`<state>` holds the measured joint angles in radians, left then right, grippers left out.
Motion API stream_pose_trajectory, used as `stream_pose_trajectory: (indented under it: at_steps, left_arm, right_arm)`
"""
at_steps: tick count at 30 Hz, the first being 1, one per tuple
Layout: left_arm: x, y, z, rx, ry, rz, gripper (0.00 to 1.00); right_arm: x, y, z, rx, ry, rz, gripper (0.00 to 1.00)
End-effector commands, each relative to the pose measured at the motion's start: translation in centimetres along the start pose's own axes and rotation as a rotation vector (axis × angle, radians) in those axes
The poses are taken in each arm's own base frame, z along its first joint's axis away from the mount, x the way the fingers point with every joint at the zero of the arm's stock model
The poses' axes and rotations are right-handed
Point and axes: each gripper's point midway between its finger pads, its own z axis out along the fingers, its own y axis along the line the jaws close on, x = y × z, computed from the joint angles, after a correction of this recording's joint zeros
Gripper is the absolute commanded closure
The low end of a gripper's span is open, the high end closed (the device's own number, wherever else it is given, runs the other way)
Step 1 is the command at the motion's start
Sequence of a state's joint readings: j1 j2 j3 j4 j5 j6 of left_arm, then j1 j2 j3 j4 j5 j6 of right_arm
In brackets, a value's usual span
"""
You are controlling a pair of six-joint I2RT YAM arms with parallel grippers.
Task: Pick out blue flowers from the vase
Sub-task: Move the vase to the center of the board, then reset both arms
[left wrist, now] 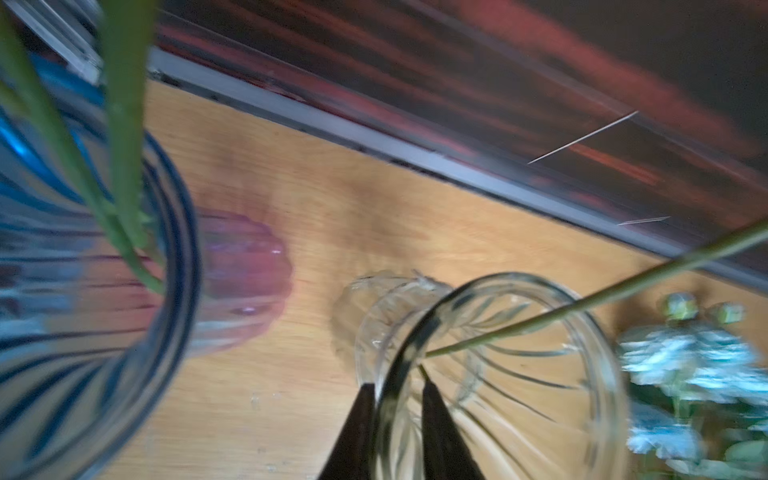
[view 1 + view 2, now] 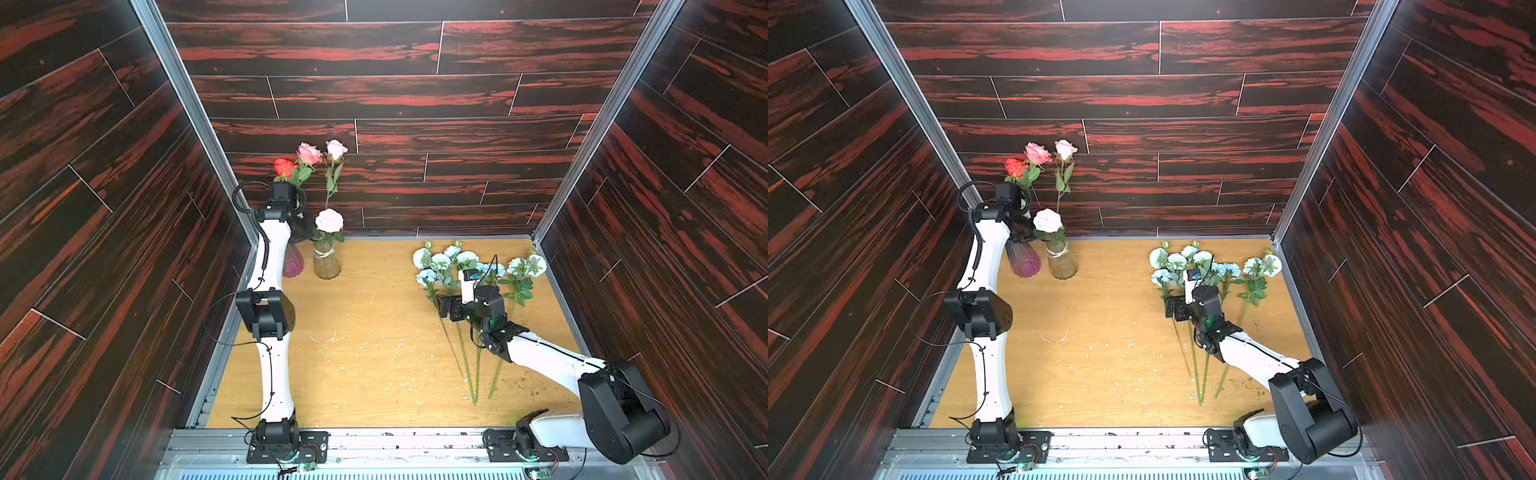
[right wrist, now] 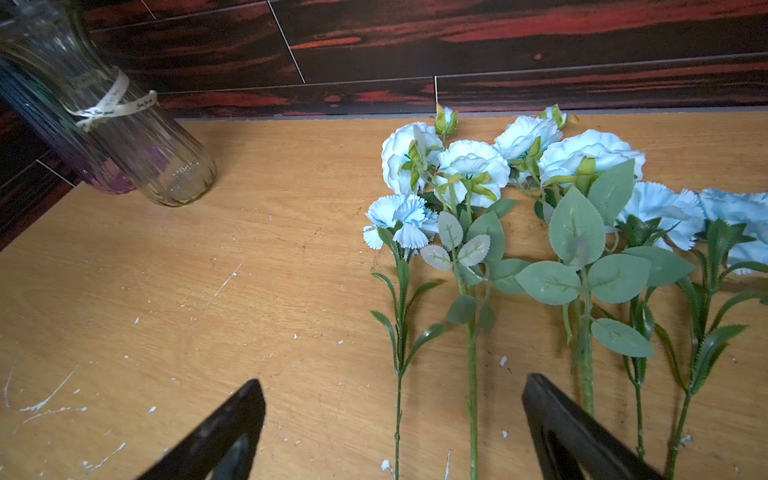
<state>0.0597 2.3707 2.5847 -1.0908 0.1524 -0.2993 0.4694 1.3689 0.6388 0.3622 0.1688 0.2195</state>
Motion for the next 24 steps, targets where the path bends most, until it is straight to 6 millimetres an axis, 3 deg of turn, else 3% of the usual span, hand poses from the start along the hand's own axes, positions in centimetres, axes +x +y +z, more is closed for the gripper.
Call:
stream_pose_trajectory:
  at_steps: [1,7,10,16,24]
  left_arm:
    - [0.5,0.7,-1.7,-0.029,0.012,0.02,0.67]
    - [-0.5,0.3,-4.1,-0.03,-0.043,0.032,0.53]
    - [-1.2,0.1,-5.9,-0.039,-0.078,0.047,0.39]
    - [-2.1,-0.9,-9.9,-0.008,-0.164,0.06,0.37]
    - [-0.3,0.1,-16.4,-0.066,-0.318,0.064,0.37]
  right_arm:
    - [-0.8,0.3,0.2,-0.009,-0.013,-0.01,0.01]
    - [-0.8,0.3,0.2,-0.01,-0.012,-0.01,0.01]
    - [-0.8,0.3,0.2,-0.01,-0.011,-0.011,0.01]
    - [-0.9,0.1,0.1,0.001,-0.019,-0.004,0.01]
    - [-1.0,0.0,-0.2,0.007,-0.028,0.001,0.01]
